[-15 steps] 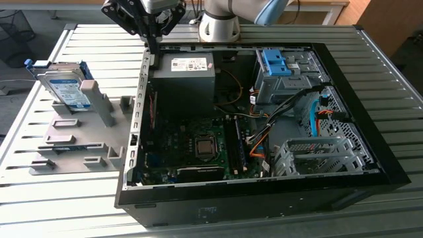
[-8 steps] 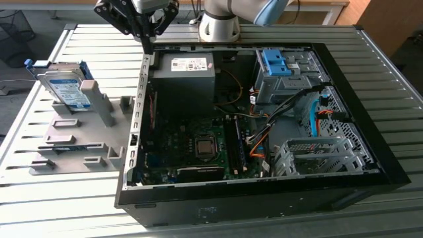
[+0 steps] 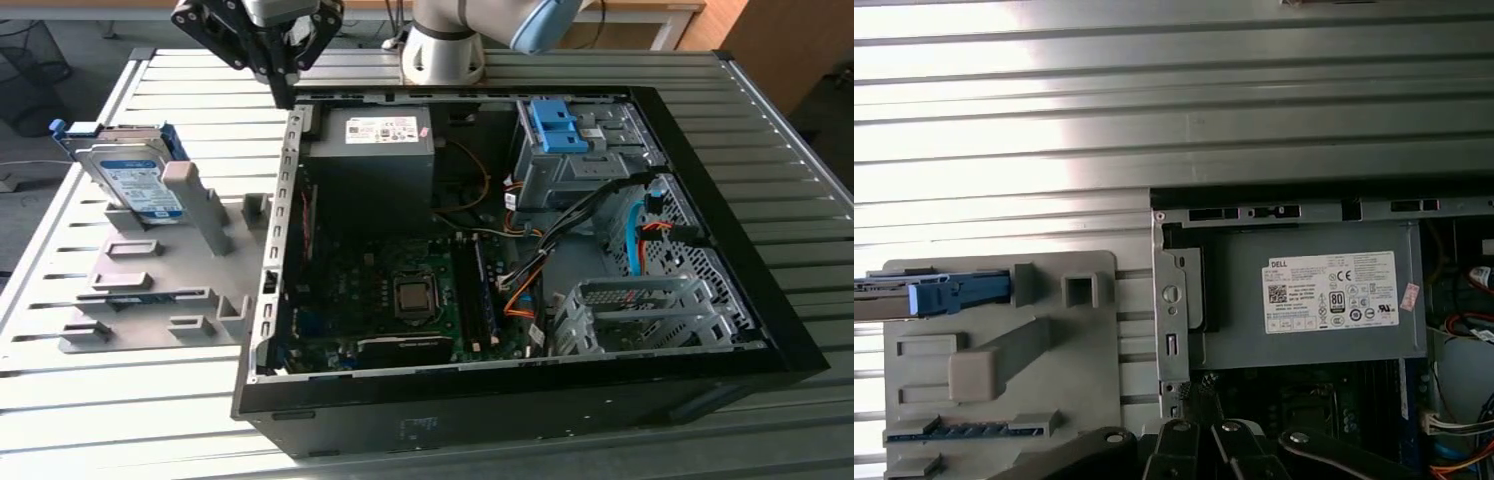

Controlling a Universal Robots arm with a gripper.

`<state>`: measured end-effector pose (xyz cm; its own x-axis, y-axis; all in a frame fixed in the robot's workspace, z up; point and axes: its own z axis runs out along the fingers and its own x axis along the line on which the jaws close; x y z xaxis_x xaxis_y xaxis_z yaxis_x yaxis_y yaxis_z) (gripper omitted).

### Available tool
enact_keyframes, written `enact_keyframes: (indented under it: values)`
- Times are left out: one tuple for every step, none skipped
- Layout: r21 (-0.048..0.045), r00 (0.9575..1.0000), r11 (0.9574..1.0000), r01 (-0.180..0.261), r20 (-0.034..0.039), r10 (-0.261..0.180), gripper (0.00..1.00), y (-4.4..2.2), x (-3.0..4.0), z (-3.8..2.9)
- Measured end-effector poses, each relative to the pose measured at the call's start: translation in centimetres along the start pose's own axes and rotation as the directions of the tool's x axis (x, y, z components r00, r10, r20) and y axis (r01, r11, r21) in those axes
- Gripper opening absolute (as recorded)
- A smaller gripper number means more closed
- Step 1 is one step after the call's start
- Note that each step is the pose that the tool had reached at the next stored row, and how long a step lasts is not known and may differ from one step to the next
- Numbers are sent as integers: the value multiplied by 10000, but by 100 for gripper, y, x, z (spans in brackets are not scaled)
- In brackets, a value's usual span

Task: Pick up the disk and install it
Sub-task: 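Reach for the disk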

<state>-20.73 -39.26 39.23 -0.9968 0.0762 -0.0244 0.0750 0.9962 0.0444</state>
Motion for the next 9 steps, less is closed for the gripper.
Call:
enact_keyframes:
  values:
    - [0, 10000, 10000, 0, 1, 0, 11, 1, 21, 0]
    - [0, 10000, 10000, 0, 1, 0, 11, 2, 40, 0]
    - [0, 10000, 10000, -1, 1, 1, 11, 4, 60, -1]
    - [0, 10000, 10000, -1, 1, 1, 11, 5, 80, -1]
    - [0, 10000, 10000, -1, 0, 1, 11, 6, 100, -1]
    - [0, 10000, 10000, -1, 0, 1, 11, 8, 120, -1]
    - [0, 10000, 10000, -1, 0, 1, 11, 9, 141, -2]
    - [0, 10000, 10000, 0, 0, 0, 11, 11, 161, -2]
    - [1, 10000, 10000, 0, 0, 0, 11, 13, 183, -2]
